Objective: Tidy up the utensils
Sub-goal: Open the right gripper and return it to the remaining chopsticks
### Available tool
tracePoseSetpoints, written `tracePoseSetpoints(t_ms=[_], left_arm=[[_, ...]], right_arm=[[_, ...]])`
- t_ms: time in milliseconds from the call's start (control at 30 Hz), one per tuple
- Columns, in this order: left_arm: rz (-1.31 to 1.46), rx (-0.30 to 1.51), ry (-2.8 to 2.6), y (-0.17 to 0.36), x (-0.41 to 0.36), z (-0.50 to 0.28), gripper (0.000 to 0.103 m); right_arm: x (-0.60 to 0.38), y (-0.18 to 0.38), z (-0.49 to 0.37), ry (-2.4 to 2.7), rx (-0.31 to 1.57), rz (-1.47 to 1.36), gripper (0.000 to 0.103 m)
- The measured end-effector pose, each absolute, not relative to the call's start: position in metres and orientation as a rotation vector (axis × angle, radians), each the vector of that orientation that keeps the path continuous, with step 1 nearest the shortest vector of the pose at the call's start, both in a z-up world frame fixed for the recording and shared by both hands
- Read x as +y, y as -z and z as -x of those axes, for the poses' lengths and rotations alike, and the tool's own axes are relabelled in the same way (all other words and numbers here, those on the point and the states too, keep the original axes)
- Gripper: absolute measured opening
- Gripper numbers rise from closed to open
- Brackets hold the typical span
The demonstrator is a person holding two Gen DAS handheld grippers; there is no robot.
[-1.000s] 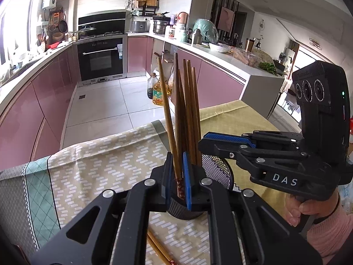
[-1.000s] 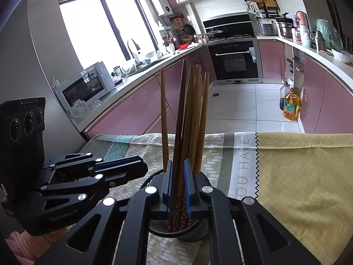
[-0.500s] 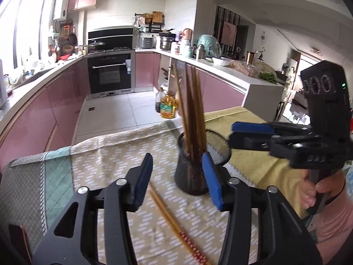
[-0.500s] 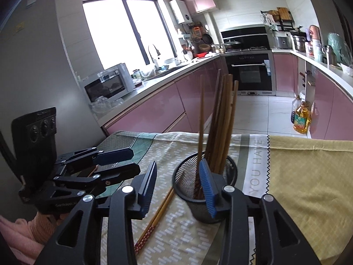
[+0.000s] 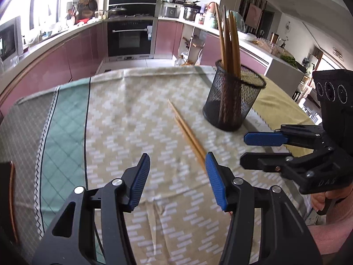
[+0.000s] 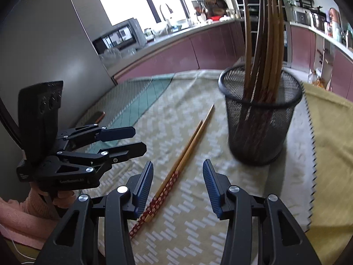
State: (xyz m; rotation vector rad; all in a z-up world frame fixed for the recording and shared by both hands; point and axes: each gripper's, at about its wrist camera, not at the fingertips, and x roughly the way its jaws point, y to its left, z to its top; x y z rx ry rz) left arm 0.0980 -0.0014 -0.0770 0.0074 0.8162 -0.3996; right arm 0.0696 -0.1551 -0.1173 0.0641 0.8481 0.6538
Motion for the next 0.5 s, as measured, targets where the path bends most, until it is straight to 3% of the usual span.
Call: tracePoseSetpoints(t_ms=[500], left_arm=[[0.031, 0.859, 0.403, 0.094, -0.001, -0.088, 0.054]], right_arm=[[-0.123, 0.140, -0.069, -0.533, 0.881, 0.054, 0.044]])
